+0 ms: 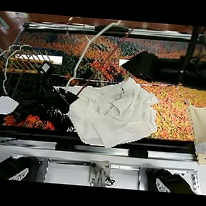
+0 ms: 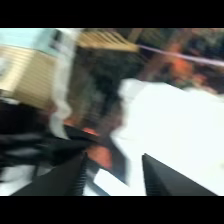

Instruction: Fold the shirts.

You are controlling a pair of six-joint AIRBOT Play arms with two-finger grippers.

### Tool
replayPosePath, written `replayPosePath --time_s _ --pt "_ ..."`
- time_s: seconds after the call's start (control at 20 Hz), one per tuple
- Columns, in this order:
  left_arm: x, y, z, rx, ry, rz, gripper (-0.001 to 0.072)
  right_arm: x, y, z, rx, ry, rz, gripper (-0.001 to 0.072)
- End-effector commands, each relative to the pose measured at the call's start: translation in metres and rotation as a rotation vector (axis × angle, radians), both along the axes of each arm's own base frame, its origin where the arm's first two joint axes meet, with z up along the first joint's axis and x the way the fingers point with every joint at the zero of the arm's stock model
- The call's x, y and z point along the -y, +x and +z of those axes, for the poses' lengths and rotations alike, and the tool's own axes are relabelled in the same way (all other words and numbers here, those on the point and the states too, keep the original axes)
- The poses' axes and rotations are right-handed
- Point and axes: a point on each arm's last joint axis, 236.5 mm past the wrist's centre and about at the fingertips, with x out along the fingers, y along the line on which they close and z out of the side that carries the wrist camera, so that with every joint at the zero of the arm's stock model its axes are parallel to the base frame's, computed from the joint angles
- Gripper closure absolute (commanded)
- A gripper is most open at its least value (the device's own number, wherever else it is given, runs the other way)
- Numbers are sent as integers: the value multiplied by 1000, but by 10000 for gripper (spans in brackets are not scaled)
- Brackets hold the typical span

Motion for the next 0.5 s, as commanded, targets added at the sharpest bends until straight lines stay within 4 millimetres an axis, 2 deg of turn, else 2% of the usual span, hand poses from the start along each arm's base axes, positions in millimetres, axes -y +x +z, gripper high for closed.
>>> replayPosePath --time_s 0.0,0.05,0.15,0.25,0.3,0.4,0.45 --pt "-27 4 0 15 70 53 666 98 -6 -80 -233 -396 -200 126" --pt "-42 2 -3 3 121 64 666 103 -1 -97 -281 -437 -201 126" --pt "-71 1 -3 -4 202 95 666 82 17 -129 -358 -410 -149 125" --pt "-89 2 1 0 236 126 666 59 37 -169 -396 -446 -106 65" --pt "-93 1 0 -9 250 123 666 48 45 -193 -418 -477 -88 65" --pt "-96 -3 -5 -25 276 114 666 38 57 -238 -467 -540 -88 59" --pt "-96 -3 -5 -28 276 113 666 36 63 -253 -479 -559 -89 59"
